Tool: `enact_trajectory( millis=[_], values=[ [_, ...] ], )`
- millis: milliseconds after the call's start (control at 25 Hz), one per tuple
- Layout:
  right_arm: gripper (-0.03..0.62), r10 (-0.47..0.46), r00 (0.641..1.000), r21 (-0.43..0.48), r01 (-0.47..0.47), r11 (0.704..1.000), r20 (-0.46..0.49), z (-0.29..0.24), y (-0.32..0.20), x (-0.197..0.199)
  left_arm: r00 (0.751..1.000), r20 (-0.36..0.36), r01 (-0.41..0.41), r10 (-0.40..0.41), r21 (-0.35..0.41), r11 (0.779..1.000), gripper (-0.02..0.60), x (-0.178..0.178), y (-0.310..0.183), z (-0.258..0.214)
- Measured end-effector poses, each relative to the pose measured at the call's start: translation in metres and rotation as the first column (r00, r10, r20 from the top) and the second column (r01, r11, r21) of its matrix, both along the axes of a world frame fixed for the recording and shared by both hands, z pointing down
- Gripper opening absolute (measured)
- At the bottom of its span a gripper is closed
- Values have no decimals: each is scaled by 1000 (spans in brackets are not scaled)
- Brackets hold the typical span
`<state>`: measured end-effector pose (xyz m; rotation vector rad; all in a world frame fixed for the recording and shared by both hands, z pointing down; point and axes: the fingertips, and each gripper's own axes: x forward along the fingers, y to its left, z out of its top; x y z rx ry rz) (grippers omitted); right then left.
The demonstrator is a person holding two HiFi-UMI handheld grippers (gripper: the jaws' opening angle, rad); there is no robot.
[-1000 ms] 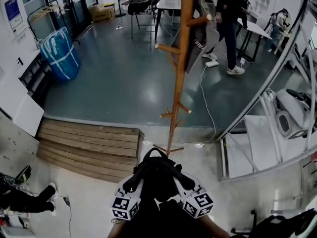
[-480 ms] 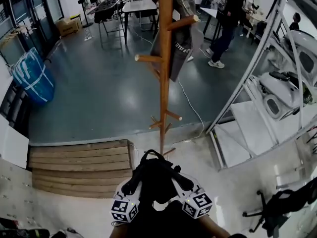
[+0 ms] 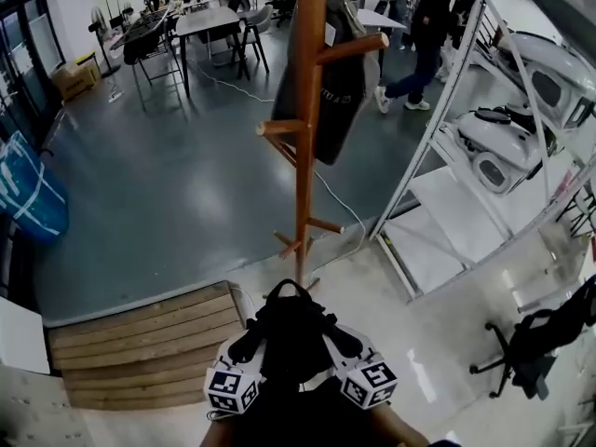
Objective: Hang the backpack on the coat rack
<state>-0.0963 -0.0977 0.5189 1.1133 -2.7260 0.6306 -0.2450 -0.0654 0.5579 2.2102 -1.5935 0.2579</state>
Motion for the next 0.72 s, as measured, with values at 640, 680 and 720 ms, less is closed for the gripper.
enact_trajectory(
  millis=[640,680,720],
  values=[
    [71,121,992,-36,-122,992,-21,35,-34,-44,988,-20,-153,152,-34,988,118,-45,-56,37],
    [71,130,991,-40,-131,991,-22,37,-36,-45,987,-22,-159,158,-40,987,118,-47,-59,39],
    [71,140,990,-42,-141,989,-22,39,-39,-46,986,-22,-163,162,-44,986,118,-48,-63,41]
  ],
)
